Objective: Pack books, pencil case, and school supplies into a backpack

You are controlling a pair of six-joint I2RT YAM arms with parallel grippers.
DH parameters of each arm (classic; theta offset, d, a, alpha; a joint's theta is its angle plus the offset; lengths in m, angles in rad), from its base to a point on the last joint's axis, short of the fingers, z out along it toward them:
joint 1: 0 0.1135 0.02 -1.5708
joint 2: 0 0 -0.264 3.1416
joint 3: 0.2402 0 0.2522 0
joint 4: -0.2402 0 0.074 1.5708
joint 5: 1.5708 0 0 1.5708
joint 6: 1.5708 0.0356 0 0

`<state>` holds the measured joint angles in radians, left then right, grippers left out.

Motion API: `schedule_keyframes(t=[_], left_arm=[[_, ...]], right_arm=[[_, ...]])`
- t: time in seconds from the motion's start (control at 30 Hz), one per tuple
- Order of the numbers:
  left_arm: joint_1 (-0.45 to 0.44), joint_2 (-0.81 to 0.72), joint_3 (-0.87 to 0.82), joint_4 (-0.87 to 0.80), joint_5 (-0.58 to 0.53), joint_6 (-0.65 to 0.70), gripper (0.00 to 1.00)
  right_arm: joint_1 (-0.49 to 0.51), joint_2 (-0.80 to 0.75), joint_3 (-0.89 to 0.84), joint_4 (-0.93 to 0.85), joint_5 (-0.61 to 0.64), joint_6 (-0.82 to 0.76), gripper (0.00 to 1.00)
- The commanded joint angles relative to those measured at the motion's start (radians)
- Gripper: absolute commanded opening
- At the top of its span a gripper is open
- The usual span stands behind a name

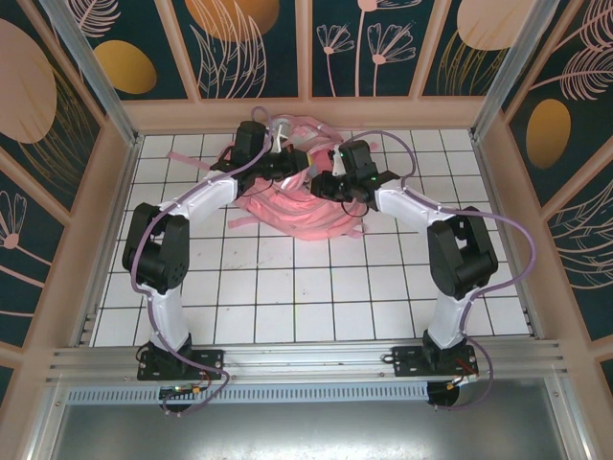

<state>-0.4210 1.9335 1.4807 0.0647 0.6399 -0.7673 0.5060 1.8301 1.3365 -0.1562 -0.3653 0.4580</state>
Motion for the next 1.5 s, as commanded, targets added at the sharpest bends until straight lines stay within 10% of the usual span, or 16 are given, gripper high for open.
schedule_keyframes(t=[0.0,0.1,0.33,0.53,0.73,1.47], left_arm=[[-0.039,-0.085,0.020,0.135,0.114,-0.049,0.00],[-0.039,-0.074,0.023,0.163,0.116,-0.072,0.00],[-0.042,-0.059,0.023,0.207,0.121,-0.103,0.00],[-0.078,-0.050,0.011,0.244,0.121,-0.132,0.14],[-0.078,-0.082,-0.011,0.205,0.069,-0.101,0.98],[0.117,-0.135,-0.471,0.334,-0.206,-0.008,0.98]], right_arm=[[0.011,-0.063,0.008,0.042,0.072,-0.062,0.23],[0.013,-0.170,-0.067,0.001,0.185,-0.104,0.35],[0.004,-0.435,-0.215,-0.005,0.446,-0.096,0.99],[-0.084,-0.480,-0.211,-0.057,0.406,-0.021,0.94],[-0.051,-0.461,-0.197,-0.133,0.401,0.090,0.74],[0.371,-0.183,-0.089,-0.130,0.569,0.648,0.43]])
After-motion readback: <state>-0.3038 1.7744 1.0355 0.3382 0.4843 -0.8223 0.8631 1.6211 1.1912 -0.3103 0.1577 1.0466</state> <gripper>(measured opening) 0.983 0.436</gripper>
